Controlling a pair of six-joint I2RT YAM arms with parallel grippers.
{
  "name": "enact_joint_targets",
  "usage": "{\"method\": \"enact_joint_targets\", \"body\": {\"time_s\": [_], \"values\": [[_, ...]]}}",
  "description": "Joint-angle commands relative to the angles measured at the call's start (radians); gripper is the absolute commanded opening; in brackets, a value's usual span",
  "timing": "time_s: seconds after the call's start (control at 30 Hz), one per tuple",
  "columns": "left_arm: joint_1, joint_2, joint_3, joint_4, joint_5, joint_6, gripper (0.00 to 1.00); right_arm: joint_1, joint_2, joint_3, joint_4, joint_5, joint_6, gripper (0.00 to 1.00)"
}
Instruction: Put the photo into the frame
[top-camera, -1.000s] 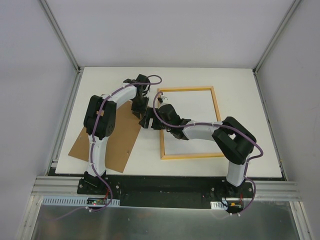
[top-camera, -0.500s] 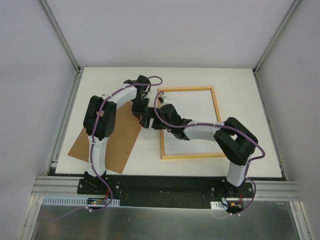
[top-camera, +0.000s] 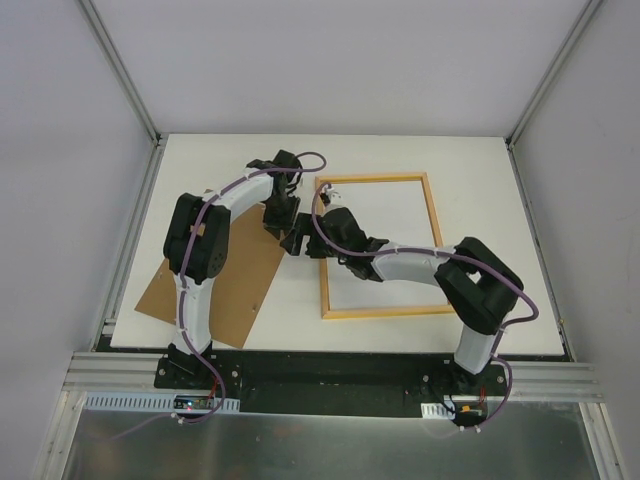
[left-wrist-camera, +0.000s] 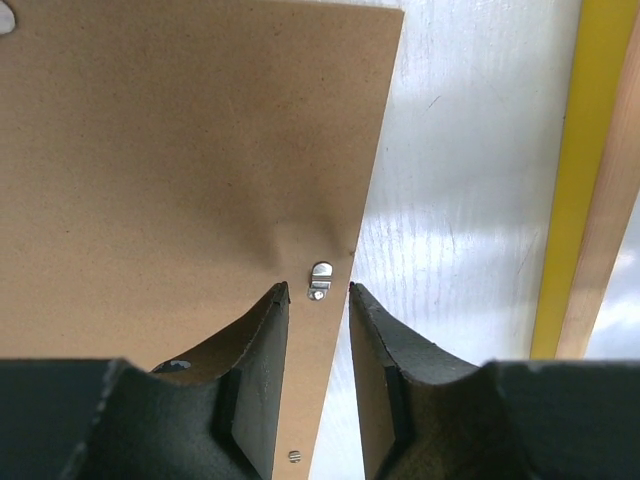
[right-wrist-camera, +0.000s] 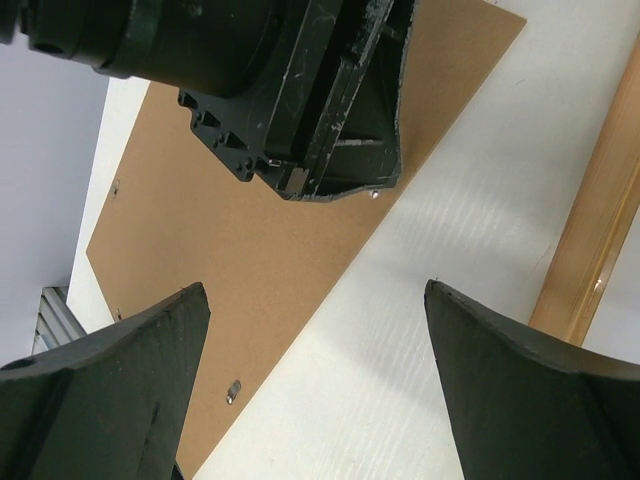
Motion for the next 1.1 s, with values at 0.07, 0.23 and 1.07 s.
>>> {"method": "enact_joint_targets", "body": {"time_s": [0.07,0.23,1.07], "values": [[-0.014,-0.057,-0.032,-0.027,0.002,0.032,0.3,-0.013,-0.107,-0.039,0.053,0.028,-0.013,0.91],[-0.022,-0.048,-0.031,-0.028,-0.007,0.038,0.29,-0.03,-0.151,-0.085,0.07,0.039,-0.008,0.91],[-0.026,0.015,0.008,-0.027,-0.024,0.049,0.25,-0.05,-0.165,-0.134,0.088,0.025,0.009,0.91]]}}
